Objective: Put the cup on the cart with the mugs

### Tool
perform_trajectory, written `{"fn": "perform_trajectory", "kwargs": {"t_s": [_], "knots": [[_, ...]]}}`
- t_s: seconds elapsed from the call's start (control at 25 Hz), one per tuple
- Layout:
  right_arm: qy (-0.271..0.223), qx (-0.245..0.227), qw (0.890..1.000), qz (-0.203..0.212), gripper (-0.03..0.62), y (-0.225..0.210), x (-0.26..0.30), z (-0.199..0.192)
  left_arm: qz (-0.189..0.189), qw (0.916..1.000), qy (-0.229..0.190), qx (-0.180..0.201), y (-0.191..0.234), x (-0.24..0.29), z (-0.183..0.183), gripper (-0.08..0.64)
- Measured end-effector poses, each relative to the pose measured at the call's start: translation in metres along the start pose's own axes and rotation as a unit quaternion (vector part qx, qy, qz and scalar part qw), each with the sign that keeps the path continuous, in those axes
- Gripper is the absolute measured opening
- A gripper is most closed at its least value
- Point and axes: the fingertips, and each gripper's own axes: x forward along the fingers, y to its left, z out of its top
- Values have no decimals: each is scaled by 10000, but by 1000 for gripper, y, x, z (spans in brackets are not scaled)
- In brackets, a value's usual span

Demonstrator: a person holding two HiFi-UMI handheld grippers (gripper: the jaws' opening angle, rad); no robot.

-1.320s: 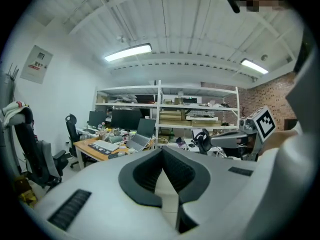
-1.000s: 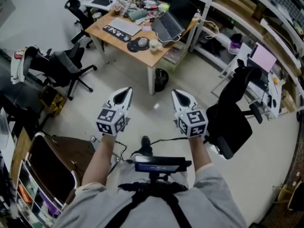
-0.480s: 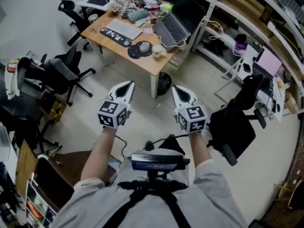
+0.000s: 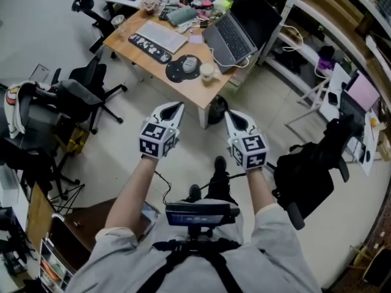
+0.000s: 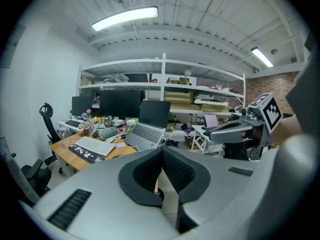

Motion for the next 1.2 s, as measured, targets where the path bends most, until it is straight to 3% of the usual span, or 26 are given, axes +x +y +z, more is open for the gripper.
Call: {"fn": "perform_trajectory", "kwargs": {"t_s": [0.08,0.16,0.32,0.6,0.92,1.2], "knots": [[73,-2,10000,42,2,-19,21,-2,-79,9998,160,72,6,31,0,23],[153,-1,9999,80,2,-37,42,-4,-181,9992,317,142,11,65,2,98],[380,-37,9991,184,2,-70,79,-11,-314,9975,583,253,26,132,1,168],[633,-28,9975,321,2,-125,140,-29,-641,9871,1375,517,56,234,-34,324],[824,42,9956,448,2,-163,184,-51,-1097,9643,2137,1117,79,318,-76,470],[835,-5,9949,557,2,-178,207,-57,-1313,9421,2627,1620,86,360,-101,474]]}}
